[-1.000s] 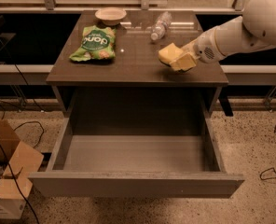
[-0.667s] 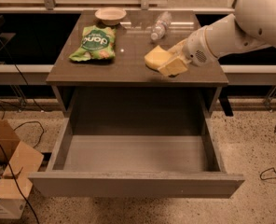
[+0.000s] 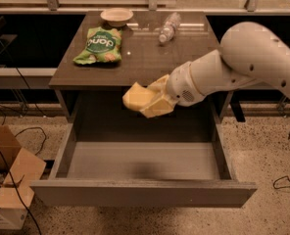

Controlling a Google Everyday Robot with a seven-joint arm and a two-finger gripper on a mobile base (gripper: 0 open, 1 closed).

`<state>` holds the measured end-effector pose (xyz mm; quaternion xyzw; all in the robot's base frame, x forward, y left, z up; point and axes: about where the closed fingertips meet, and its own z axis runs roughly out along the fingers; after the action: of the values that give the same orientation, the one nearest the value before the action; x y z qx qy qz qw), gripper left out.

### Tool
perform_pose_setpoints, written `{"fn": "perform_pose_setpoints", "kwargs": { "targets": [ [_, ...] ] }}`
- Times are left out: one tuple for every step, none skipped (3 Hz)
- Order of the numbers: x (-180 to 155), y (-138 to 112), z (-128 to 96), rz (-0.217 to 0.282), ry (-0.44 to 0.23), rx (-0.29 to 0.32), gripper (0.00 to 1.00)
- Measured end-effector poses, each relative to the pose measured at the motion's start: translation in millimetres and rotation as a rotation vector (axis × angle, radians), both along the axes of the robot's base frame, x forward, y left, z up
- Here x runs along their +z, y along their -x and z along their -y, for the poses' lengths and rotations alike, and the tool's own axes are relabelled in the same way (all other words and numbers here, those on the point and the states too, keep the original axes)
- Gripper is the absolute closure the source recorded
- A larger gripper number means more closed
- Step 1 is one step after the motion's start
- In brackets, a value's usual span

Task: Place sponge into top drawer

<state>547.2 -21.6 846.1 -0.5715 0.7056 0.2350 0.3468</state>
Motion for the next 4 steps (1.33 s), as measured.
{"fn": "perform_pose_setpoints", "kwargs": {
  "targets": [
    [-45.3, 35.7, -22.2, -0.075, -0.058, 0.034, 1.0],
    [-89.6, 43.5, -29.7, -0.134, -0.096, 0.007, 1.0],
    [-127.7, 35.0, -30.1, -0.182, -0.112, -0.04, 1.0],
    [-164.9, 18.3, -23.8, -0.241, -0.109, -0.109, 0.82]
  ]
}}
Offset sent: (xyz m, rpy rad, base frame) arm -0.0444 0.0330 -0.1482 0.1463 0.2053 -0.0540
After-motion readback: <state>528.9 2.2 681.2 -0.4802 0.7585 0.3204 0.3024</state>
